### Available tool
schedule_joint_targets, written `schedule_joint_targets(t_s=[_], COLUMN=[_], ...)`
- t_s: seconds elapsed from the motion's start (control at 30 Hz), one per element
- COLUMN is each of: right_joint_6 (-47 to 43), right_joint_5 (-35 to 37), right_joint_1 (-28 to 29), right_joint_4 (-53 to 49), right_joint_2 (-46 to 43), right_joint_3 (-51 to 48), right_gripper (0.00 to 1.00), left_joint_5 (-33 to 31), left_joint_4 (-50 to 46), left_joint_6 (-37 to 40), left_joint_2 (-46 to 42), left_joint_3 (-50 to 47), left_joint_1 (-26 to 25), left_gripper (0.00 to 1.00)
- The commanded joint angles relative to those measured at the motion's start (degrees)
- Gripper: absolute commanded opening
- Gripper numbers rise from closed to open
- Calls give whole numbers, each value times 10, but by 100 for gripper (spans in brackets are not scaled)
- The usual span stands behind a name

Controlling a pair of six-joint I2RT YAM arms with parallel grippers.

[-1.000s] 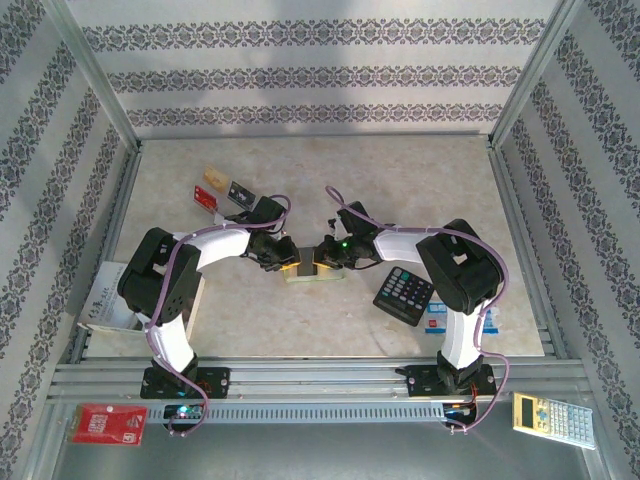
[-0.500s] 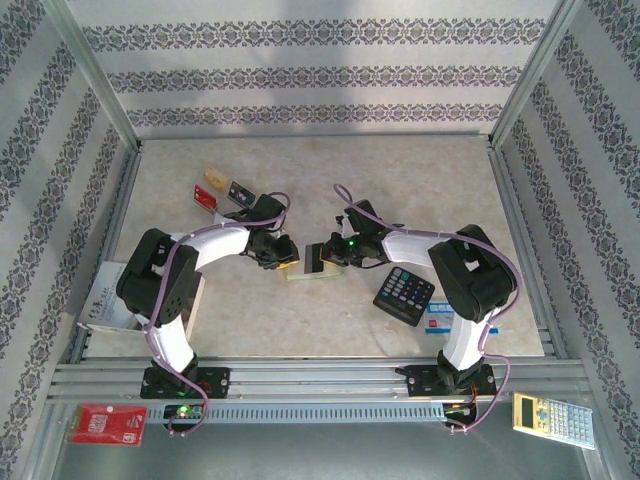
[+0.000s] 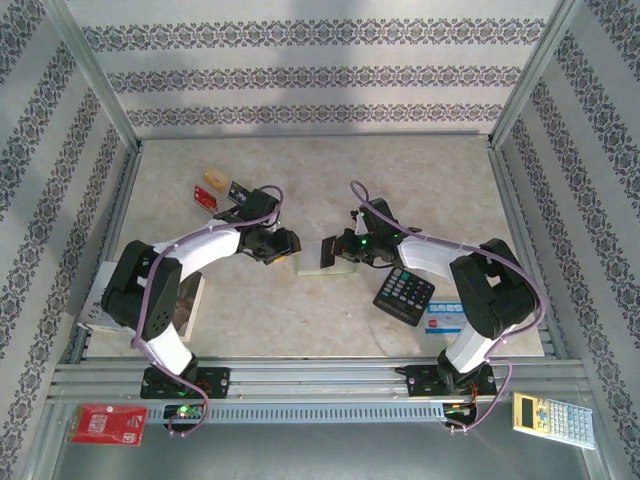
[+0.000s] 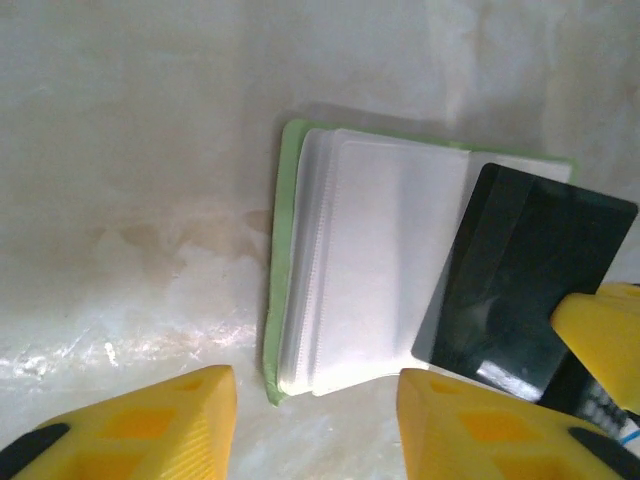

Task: Take the credit cards out of the card holder

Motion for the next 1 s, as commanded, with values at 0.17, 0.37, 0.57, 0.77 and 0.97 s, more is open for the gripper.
schedule_joint_targets(t_s=[0.17,0.37,0.57,0.77,0.97], right_joint_6=[-9,5,86,157,171], right_joint_5=[9,-36,-141,-201,-226], right_joint_1=[-12,-18,-26,-28,-34], right_joint_4=[32,74,195,268,298], right_joint_2=[-54,-84,-71,-50,-36], right_joint_3=[-13,-11,6,27,22], right_gripper=[0,0,0,0,0], left_joint_5=[22,89,177,214,240], left_joint_4=[92,195,368,403,414], left_joint_6=[-48,-82,-171,-180,-172], left_joint_2=[-81,-123,-123,-113,-107], left_joint_3=[-61,-106,-140,-124,-107], left_joint_1=[36,52,51,50,52], left_gripper=[60,75,79,75,59])
